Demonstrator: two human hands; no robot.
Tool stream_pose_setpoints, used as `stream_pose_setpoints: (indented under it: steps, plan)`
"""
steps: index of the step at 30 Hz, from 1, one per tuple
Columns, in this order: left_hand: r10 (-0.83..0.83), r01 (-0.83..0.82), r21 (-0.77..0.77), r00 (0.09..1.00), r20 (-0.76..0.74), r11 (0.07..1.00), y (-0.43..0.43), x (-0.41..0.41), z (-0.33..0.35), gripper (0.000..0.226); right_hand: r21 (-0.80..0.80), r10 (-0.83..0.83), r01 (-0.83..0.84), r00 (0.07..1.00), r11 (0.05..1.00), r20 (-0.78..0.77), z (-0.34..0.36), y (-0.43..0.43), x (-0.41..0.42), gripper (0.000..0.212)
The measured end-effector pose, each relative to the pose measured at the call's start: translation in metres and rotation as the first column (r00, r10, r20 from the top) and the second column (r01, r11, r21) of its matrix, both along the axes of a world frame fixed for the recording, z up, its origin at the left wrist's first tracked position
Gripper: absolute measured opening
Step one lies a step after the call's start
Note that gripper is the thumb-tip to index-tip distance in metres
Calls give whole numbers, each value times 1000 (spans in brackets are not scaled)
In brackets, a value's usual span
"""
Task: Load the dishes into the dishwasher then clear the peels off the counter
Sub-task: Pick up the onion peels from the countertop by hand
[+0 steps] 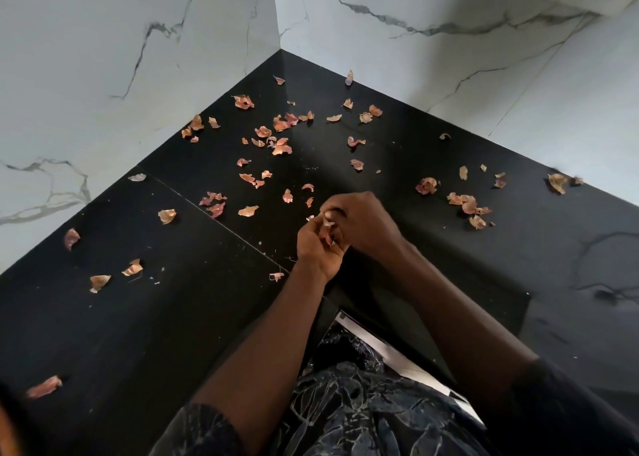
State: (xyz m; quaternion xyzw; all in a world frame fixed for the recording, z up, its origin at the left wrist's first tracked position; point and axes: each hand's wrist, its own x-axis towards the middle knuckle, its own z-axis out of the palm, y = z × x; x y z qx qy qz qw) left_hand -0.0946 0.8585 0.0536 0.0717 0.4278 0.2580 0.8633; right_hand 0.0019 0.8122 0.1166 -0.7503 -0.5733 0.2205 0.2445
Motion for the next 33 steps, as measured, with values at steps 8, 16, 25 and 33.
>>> stream_pose_setpoints:
  steps: [8, 16, 25, 33]
  plan:
    - [68, -66, -20, 991, 118, 998, 11, -10, -4, 29, -76, -302, 302, 953, 950, 8, -25, -41, 83, 19]
    - [228, -227, -23, 967, 112, 974, 32, -25, 9, 27, -251, -236, 250, 968, 935, 86, -69, -52, 50, 20]
    - [542, -543, -20, 835, 93, 840, 53, -107, 20, 25, -163, 211, -194, 973, 967, 92, -70, -5, -60, 31]
    - [620, -621, 6, 783, 43, 784, 37, -157, 19, 22, -92, 465, -459, 840, 884, 281, -76, 17, -123, 24]
